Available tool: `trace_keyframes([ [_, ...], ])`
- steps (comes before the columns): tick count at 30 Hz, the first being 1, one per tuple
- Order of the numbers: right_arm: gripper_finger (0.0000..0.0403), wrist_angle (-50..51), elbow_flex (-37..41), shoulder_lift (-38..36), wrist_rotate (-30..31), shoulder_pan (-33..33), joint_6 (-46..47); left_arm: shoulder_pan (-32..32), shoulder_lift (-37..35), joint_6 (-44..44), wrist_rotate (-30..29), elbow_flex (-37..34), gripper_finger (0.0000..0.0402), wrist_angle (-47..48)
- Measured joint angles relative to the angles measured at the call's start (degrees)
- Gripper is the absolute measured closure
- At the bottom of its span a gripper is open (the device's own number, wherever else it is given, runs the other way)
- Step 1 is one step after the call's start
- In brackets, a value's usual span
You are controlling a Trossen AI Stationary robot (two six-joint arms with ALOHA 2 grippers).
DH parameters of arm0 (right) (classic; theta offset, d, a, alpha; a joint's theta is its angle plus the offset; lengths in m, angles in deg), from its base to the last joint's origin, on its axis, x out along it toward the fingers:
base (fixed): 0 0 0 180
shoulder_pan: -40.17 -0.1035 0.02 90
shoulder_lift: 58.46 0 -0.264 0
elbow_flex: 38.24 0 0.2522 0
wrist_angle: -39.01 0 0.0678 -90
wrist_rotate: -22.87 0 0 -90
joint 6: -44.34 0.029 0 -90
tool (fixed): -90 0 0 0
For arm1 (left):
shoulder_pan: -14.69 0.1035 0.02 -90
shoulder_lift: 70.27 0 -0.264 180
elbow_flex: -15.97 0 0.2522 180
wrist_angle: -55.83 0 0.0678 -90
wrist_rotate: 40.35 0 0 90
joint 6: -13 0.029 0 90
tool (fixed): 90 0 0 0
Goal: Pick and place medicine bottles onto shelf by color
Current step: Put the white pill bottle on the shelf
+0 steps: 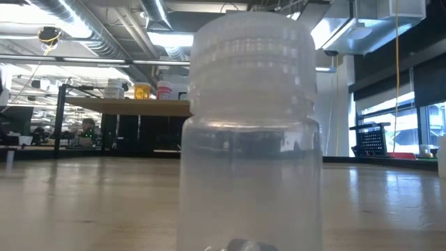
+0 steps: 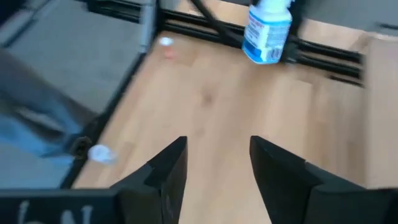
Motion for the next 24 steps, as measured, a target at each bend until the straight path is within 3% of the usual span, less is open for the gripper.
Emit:
trace_keyframes([
  [10,0.0228,-3.44,0.01,0.07,10.59,1.01,4.84,21.03,-3.20,19.38,-0.01,0.02,0.0234,0.02],
  [16,0.0227,-5.19,0.01,0.07,10.63,1.13,4.64,31.87,-1.36,31.68,1.77,0.01,0.0234,-1.84],
  [24,0.0227,-6.75,0.03,0.09,10.72,3.04,4.86,40.64,4.67,46.32,1.93,0.01,0.0234,-10.05],
])
